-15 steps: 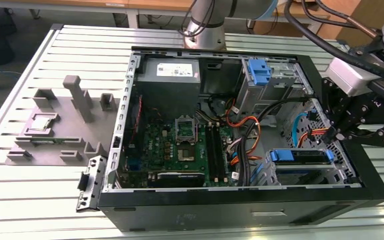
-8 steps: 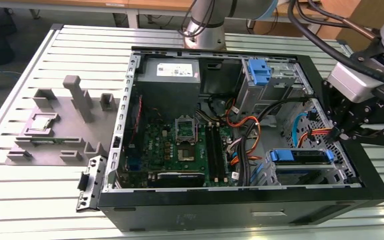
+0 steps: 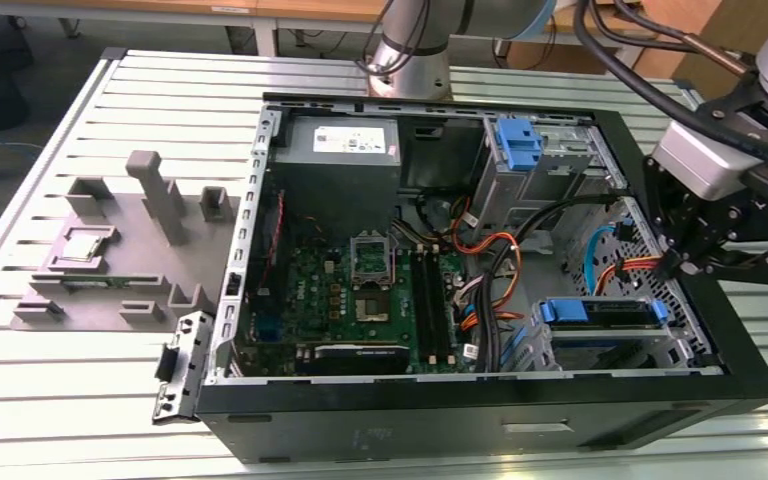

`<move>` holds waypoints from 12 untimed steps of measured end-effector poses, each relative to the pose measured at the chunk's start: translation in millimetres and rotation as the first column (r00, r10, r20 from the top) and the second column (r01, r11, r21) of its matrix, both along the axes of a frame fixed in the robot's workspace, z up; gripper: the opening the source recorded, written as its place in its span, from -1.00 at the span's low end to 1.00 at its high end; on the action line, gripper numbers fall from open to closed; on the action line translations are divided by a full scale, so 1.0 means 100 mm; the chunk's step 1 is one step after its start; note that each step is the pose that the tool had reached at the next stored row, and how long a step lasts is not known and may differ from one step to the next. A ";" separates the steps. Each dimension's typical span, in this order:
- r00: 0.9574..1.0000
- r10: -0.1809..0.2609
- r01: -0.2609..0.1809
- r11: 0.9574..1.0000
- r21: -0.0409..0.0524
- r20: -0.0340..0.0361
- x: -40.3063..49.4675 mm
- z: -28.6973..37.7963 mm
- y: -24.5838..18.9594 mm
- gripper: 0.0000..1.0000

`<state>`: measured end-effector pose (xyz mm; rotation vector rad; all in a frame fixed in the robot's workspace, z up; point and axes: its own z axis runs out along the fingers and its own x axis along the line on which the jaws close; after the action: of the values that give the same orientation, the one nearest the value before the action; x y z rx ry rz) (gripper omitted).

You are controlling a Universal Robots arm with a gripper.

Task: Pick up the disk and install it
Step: 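Insert the first disk wire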

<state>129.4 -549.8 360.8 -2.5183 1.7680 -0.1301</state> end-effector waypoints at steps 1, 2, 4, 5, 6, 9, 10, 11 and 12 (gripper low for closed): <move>1.000 0.000 0.000 1.000 -0.001 0.000 0.002 0.000 0.014 -0.80; 1.000 0.000 0.000 1.000 -0.002 0.000 0.005 -0.001 0.028 -0.80; 1.000 0.000 0.000 1.000 -0.003 0.000 0.008 -0.001 0.057 -0.80; 1.000 0.000 0.000 1.000 -0.004 0.000 0.009 -0.001 0.069 -0.80; 1.000 0.000 0.000 1.000 -0.005 0.000 0.010 -0.001 0.076 -0.80; 1.000 0.000 0.000 1.000 -0.005 0.000 0.010 -0.001 0.079 -0.80; 1.000 0.000 0.000 1.000 -0.005 0.000 0.011 -0.002 0.079 -0.80; 1.000 0.000 0.000 1.000 -0.005 0.000 0.011 -0.001 0.079 -0.80; 1.000 0.000 0.000 1.000 -0.005 0.000 0.010 -0.002 0.079 -0.80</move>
<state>130.4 -541.9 360.6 -2.5213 1.7696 -0.1349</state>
